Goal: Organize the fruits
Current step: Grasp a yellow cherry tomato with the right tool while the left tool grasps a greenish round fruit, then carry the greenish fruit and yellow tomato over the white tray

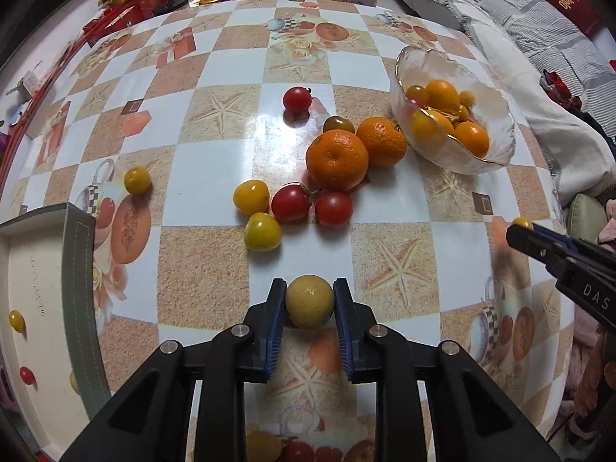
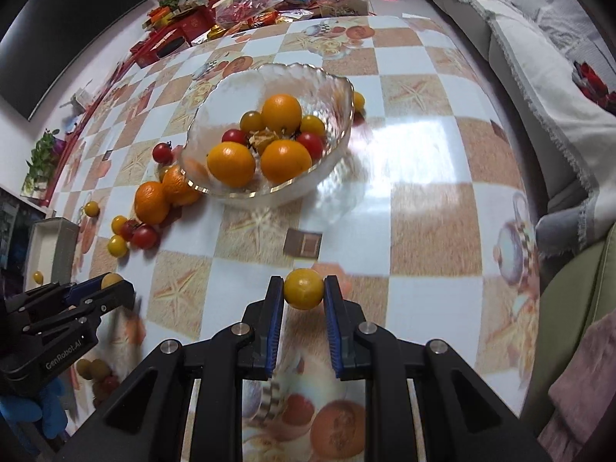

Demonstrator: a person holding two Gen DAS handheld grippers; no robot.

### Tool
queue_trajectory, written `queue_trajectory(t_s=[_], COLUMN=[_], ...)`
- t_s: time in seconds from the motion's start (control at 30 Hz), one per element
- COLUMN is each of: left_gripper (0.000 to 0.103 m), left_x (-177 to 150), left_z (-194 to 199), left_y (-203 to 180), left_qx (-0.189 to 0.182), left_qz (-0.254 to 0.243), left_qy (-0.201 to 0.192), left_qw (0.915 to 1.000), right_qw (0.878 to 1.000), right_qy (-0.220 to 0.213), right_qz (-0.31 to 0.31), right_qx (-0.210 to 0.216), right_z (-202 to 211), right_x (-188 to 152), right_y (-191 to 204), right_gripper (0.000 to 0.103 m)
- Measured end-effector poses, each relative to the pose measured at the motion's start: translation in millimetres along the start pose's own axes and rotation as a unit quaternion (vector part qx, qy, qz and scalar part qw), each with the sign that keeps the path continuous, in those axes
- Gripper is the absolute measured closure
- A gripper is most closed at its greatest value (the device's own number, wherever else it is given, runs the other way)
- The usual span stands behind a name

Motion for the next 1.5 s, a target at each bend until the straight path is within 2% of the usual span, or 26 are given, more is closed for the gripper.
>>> queue_trajectory(t_s=[0.37,0.67,1.1,1.27,1.5], left_gripper=[0.077,0.077,0.077,0.077,0.077], left_x=[-13,-39,-96,-116,-135], left_z=[57,86,114,118,110], left_y=[31,89,200,241,278], left_qx=[-0.018,0.005,0.054,0.082,0.108], left_qz=[0.009,0.027,0.093,0.112,0.136], left_qy=[-0.021,-0.023,-0.011,-0.007,0.006], left_qw=[0.9996,0.9994,0.9942,0.9904,0.9848], right_qw=[1.000,0.999,0.989,0.981,0.968], right_qy=[0.022,0.030,0.057,0.072,0.102], right_qz=[-0.013,0.021,0.110,0.147,0.188], right_qx=[0.011,0.026,0.077,0.107,0.129], right_z=[27,41,35,22,-7], right_x=[-33,-42,-47,-51,-60], right_y=[35,95,224,284,347], right_gripper=[0.080,0.080,0.080,0.080,0.080])
Point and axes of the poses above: each gripper's, at about its wrist camera, not at the fingertips, and z roughly against the way its jaws point, y to its left, x to its top, the point moved 6 cm from there along -z, roughly the way its jaws point, and after that the axes turned 8 degrees about -y, right-handed, at the moved point
